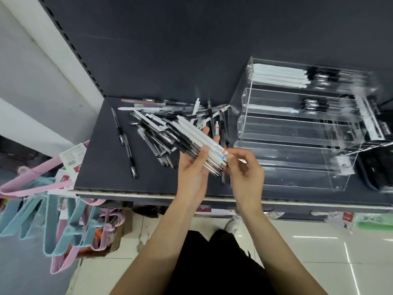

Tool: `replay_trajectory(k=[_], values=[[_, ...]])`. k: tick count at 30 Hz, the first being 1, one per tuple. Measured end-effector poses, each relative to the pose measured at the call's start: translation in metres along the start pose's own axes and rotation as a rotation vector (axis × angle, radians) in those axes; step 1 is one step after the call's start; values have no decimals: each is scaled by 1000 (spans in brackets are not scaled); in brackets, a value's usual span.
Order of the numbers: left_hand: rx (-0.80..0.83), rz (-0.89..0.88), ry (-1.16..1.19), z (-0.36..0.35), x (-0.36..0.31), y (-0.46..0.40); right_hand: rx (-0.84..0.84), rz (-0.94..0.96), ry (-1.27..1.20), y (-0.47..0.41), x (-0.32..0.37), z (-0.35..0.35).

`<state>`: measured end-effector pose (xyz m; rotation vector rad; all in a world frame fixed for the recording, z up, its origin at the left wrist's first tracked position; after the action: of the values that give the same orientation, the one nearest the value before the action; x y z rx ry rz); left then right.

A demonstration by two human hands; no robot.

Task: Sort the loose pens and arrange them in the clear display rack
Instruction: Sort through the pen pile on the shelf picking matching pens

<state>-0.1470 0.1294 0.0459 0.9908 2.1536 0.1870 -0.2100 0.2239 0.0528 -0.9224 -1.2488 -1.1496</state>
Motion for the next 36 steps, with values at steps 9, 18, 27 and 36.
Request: replay_trajectory(k=[9,18,27,36], values=[[67,40,-49,-65,48,3,-19,189,125,-40,20,67],[-107,-8,18,-109,115,23,223,493,387,-98,34,133],[-214,-171,-50,-135,131,42,571,426,340,-149,59,145],[-261,-177,106,-109,112,26,425,1002,943,-222,94,94]])
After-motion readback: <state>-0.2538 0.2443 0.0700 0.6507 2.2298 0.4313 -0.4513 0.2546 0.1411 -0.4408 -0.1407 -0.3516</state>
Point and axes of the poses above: each hand's wrist, its own y-axis away from the middle knuckle, its own z-axis out of the back of the hand, x = y × z, the point moved 5 cm from there along -y, towards the middle knuckle, and after that the axes turned 9 degrees about -x, right-handed, at the moved point
